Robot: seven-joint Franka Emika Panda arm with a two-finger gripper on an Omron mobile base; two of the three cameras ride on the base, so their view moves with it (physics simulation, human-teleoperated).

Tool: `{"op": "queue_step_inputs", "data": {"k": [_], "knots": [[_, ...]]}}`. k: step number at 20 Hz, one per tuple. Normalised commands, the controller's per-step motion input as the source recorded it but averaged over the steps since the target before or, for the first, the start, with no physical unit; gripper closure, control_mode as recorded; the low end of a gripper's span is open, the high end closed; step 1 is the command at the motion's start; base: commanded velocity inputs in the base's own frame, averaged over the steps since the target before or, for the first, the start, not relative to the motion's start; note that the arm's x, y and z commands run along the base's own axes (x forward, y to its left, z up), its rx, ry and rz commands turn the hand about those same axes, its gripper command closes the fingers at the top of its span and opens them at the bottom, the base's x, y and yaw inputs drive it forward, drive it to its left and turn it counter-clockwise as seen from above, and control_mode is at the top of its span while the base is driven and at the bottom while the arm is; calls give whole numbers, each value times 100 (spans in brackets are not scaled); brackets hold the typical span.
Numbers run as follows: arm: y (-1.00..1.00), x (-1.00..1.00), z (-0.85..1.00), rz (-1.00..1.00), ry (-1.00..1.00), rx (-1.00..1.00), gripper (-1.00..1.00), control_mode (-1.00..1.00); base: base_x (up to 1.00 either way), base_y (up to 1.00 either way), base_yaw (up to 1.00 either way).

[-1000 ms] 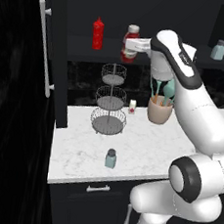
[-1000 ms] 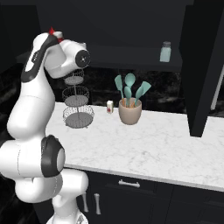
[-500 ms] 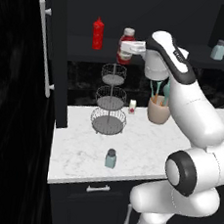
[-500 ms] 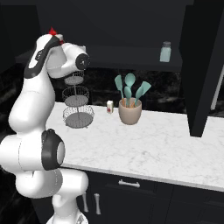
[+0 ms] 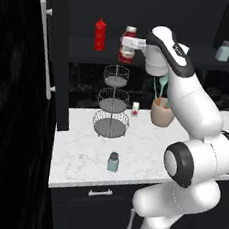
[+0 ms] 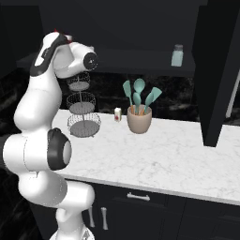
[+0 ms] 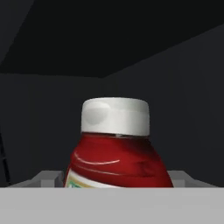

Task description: Put the shaker and condiment bottle from the counter next to their counterparts in the cabinet.

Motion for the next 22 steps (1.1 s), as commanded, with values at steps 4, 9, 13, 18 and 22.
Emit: {"op": "queue_step_inputs", "data": {"k": [4, 9, 13, 18, 22], "knots": [[33, 18, -21, 3, -5, 0, 100, -100, 0, 0, 0], [38, 10, -18, 14, -28, -2, 100, -100, 0, 0, 0], [10, 57, -38, 15, -17, 0, 100, -100, 0, 0, 0], [0, 85, -37, 10, -3, 0, 100, -100, 0, 0, 0], [0, 66, -37, 8, -7, 0, 100, -100, 0, 0, 0]]}}
